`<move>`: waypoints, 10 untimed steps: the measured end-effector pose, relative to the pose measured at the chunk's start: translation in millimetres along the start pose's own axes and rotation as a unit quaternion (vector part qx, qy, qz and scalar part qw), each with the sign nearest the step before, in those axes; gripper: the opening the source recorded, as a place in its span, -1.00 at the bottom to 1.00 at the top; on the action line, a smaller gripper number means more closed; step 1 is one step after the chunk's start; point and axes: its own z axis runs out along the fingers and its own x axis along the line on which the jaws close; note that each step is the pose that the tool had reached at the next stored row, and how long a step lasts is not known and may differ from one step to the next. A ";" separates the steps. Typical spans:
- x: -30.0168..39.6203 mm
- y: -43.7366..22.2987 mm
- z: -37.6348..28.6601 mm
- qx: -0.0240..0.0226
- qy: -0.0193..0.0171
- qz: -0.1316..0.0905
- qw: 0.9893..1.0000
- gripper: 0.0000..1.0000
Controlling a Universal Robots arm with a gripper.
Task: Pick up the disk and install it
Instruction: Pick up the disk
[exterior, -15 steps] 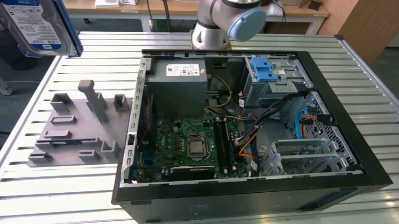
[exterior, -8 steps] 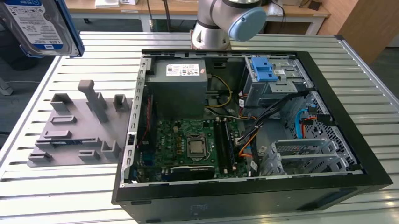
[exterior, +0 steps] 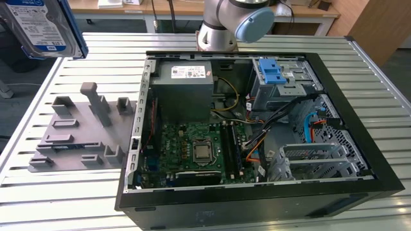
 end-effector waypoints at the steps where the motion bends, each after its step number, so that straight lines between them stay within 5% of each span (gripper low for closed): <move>1: 0.0 -1.4 0.0 0.000 0.000 0.000 1.000 -0.27; 10: -0.1 -4.0 -0.1 0.000 0.000 0.000 1.000 -0.27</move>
